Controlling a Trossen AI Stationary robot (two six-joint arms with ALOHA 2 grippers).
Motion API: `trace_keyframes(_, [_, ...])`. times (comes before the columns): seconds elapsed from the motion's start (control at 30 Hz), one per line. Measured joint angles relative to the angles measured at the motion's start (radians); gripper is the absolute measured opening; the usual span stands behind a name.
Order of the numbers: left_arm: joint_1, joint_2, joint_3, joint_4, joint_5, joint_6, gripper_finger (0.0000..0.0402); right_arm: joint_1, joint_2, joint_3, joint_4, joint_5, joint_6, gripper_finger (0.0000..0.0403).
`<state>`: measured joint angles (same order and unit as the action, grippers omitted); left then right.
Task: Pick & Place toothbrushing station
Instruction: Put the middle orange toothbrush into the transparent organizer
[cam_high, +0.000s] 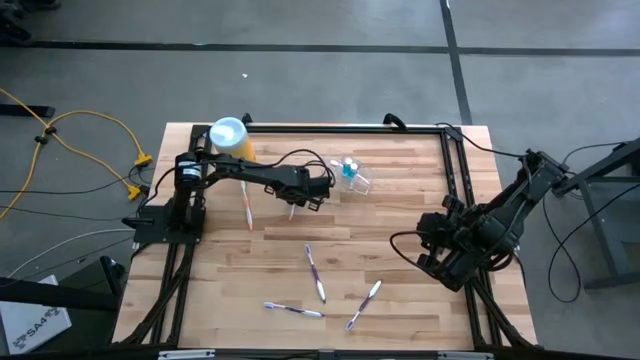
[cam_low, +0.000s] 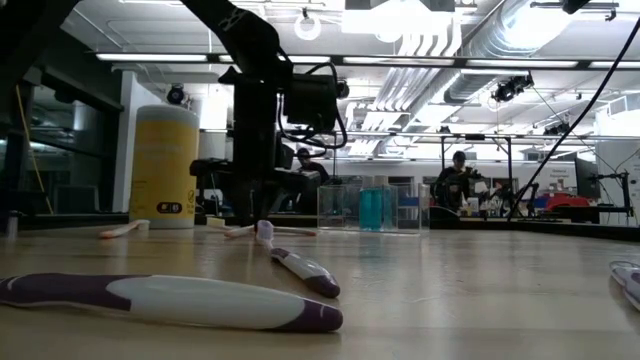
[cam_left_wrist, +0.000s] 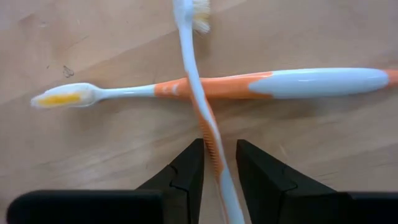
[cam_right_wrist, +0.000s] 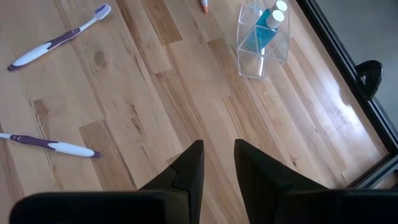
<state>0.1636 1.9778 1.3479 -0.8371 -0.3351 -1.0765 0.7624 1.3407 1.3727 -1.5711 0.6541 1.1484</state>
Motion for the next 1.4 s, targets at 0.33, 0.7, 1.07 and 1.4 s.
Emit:
trace_keyframes(0.33, [0.009,0.0,0.0,0.004,0.004,0.01,0.0033,0.021,0.0,0.0,0.0,0.001,0.009,0.0081])
trace_keyframes(0.7, [0.021,0.0,-0.001,-0.005,-0.003,0.03,0.0016,0.023,0.0,0.0,0.004,0.001,0.011,0.0081])
trace_keyframes(1.07, [-0.02,-0.003,-0.004,-0.031,-0.022,0.049,0.0006,0.023,0.0,0.0,0.004,0.001,0.011,0.0081])
trace_keyframes(1.4, [-0.091,-0.116,-0.003,-0.025,-0.135,0.056,0.0004,0.023,0.0,0.0,0.006,0.001,0.011,0.0081])
